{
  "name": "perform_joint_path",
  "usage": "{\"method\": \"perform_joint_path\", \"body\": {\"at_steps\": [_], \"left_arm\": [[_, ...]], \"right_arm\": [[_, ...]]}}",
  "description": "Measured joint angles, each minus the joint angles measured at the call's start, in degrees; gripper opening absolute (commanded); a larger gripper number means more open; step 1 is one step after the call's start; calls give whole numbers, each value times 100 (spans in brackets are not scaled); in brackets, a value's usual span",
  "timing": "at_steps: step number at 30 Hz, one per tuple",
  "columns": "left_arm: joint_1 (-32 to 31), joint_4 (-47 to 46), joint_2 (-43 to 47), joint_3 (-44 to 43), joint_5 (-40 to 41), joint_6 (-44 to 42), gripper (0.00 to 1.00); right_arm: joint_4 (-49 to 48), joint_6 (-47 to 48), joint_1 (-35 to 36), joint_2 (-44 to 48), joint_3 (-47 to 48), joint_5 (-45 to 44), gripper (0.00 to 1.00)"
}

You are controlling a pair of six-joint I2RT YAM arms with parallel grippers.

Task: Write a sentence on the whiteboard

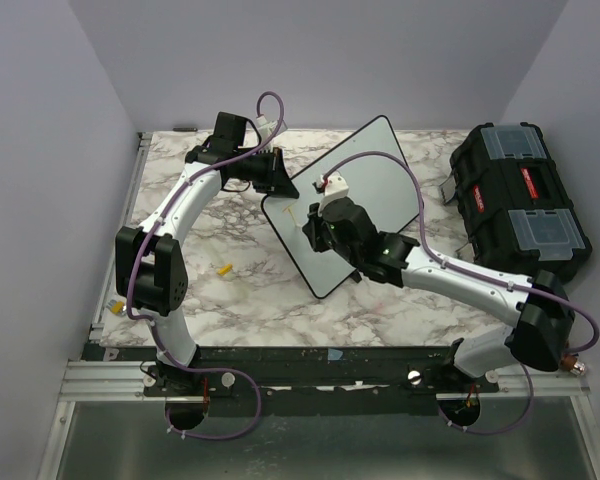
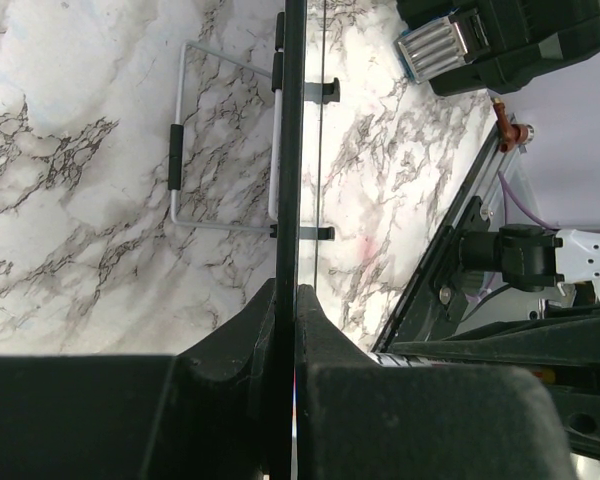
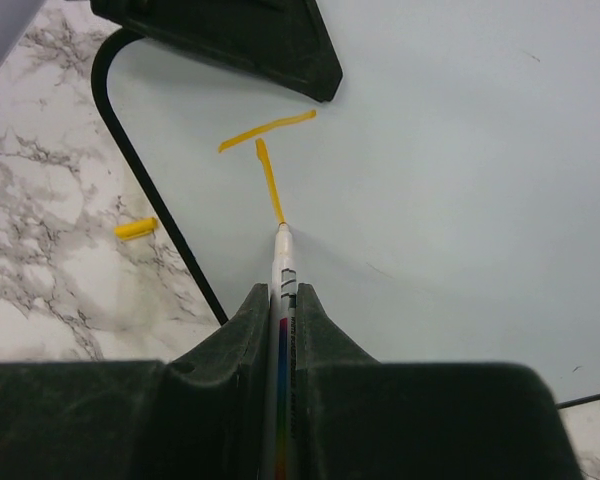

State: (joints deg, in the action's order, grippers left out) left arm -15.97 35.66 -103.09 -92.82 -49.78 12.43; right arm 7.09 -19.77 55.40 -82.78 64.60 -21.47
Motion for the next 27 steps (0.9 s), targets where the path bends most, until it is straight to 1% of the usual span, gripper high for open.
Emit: {"method": "perform_joint_path", "body": {"at_steps": [7,18,27], "left_arm": [[2,-2,2,2,0,-20,0],[15,-13,2,24,0,-22,0],[11,-20,74,52,2,-35,0]], "right_arm": [[127,-28,0,101,-188,146,1],[205,-35,-26,114,-192,487,1],[297,-35,-26,11,70,791,1]]}}
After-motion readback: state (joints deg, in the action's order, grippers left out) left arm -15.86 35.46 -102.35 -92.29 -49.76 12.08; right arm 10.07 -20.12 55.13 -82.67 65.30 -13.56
